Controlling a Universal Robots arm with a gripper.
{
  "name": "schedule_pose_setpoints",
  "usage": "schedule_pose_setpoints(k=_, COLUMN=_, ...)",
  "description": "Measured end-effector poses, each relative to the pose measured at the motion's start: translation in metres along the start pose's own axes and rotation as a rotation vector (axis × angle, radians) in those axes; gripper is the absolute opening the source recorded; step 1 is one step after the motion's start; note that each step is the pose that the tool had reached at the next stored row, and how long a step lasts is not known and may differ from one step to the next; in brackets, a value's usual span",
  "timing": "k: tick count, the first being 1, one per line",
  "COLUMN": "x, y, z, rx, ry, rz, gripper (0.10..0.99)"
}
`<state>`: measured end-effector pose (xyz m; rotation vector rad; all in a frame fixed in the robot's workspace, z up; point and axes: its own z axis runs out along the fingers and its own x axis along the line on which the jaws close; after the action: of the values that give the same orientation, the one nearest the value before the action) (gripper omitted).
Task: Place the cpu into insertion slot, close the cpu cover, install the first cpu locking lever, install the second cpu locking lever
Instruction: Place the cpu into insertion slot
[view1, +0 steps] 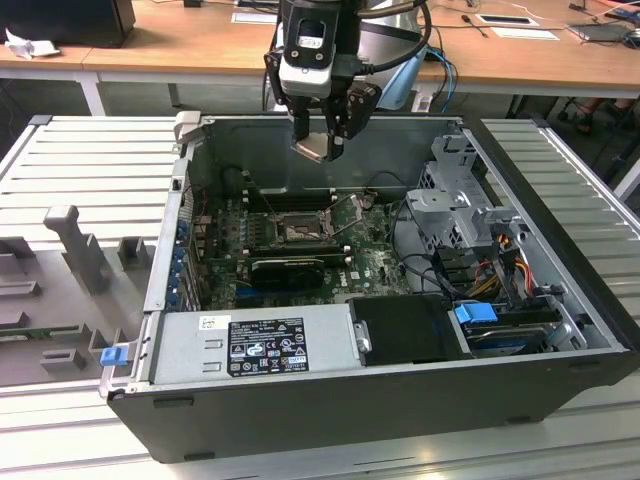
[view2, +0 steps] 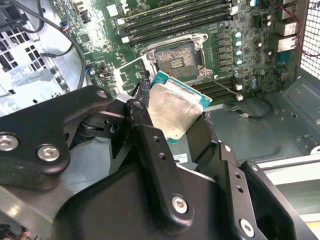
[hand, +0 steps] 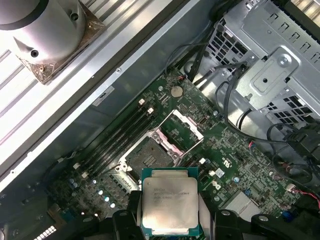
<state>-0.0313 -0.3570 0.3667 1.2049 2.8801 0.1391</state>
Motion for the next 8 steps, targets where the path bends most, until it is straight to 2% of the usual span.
schedule_pose_setpoints(k=5, x=0.0000, y=0.0000, z=0.0002, rx=0.000, ry=-0.0021, rz=0.024, gripper=0.541)
schedule_pose_setpoints(k=8, x=0.0000, y=-0.0001, z=0.0011, rx=-0.001, ry=-0.0059, rz=0.067, gripper=0.541)
